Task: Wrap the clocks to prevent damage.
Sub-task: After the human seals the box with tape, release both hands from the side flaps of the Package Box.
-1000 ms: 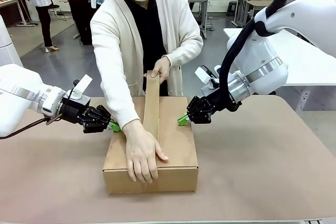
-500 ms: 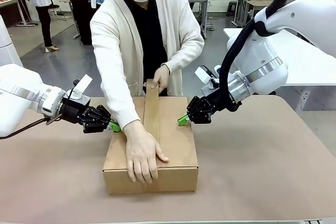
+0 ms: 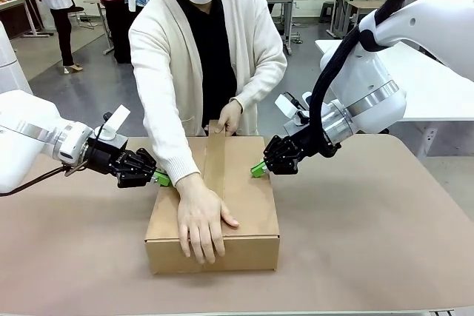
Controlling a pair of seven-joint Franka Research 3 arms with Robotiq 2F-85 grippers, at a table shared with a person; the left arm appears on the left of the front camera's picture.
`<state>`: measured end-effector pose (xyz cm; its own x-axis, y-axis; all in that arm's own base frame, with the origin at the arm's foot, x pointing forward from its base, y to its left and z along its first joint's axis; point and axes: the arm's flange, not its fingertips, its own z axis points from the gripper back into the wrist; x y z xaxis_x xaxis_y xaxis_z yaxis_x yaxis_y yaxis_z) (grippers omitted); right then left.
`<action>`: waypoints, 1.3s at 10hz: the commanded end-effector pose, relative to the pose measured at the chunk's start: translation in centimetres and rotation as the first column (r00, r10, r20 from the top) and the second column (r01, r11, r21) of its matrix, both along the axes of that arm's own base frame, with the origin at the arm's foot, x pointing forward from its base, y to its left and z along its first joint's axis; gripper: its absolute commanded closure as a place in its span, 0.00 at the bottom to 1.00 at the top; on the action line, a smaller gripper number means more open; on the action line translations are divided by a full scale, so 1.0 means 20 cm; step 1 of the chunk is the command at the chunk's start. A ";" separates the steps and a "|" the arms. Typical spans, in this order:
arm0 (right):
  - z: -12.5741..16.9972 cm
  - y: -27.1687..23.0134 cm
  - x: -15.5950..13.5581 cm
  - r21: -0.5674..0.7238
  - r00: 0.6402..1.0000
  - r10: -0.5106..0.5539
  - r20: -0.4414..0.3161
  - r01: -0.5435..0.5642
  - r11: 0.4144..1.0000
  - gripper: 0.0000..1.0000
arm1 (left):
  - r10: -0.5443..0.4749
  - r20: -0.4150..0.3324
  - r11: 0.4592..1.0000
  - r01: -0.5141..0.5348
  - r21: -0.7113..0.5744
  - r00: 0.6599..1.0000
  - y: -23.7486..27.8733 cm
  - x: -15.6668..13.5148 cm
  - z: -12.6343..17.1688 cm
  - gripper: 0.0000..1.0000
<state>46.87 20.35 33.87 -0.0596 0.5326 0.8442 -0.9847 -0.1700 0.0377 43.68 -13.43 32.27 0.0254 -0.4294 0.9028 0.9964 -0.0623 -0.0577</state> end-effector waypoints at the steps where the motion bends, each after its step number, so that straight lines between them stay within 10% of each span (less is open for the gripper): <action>1: -0.02 0.01 0.00 -0.005 1.000 -0.009 -0.008 0.009 1.000 0.99 | 0.006 0.000 1.000 -0.006 0.007 1.000 0.00 0.00 -0.01 1.00; 13: -0.02 0.01 0.00 -0.005 1.000 -0.009 -0.008 0.009 1.000 0.99 | 0.006 0.000 1.000 -0.006 0.007 1.000 0.00 0.00 -0.01 1.00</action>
